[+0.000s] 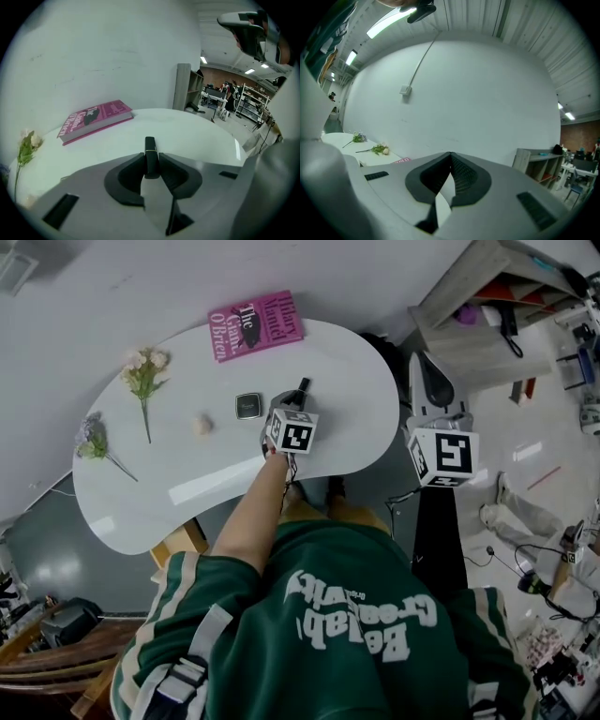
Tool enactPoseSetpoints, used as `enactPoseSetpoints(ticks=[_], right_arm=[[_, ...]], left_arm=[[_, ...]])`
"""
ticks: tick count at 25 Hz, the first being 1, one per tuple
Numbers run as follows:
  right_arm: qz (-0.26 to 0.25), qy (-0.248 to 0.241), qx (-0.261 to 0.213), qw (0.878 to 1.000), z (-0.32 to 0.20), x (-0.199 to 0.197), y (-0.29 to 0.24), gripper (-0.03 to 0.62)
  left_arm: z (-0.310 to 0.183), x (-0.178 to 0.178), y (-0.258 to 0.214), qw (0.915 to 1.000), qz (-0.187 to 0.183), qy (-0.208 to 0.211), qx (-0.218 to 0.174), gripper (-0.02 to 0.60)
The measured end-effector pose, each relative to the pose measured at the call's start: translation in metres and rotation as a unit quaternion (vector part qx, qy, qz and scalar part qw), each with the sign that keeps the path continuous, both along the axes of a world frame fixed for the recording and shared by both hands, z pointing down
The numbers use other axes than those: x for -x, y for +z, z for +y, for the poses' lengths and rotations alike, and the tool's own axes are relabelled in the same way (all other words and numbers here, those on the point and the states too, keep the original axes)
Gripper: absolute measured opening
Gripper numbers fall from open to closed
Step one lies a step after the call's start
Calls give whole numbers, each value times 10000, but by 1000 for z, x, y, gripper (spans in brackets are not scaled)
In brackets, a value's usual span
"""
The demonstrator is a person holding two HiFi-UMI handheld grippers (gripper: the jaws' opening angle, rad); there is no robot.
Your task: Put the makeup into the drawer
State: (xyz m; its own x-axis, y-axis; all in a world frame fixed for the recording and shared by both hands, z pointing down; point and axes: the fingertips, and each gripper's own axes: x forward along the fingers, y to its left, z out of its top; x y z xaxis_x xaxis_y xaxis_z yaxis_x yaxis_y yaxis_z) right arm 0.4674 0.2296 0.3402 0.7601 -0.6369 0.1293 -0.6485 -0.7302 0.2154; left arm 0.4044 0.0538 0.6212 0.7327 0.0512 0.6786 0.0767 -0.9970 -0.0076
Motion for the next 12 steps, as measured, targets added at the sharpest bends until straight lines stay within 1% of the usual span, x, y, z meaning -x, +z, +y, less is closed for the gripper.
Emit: enactPoseSetpoints(ticks=[3, 6, 9, 12], right_arm=[[6, -33, -63, 10000, -2, -1, 0, 9], [38, -4, -133, 9999, -4, 0, -3, 9], [86, -32, -217, 9997, -8, 1, -7, 9], [155, -90, -287, 9994, -13, 3, -15, 9]], left_arm=[[-6, -9, -40, 9986, 518, -50, -75, 112], [-15, -20, -103, 9924, 1205, -93, -228, 110], [-22, -26, -171, 9807, 1908, -60, -420, 110], [-20, -25, -236, 9658, 2548, 18, -480, 110]])
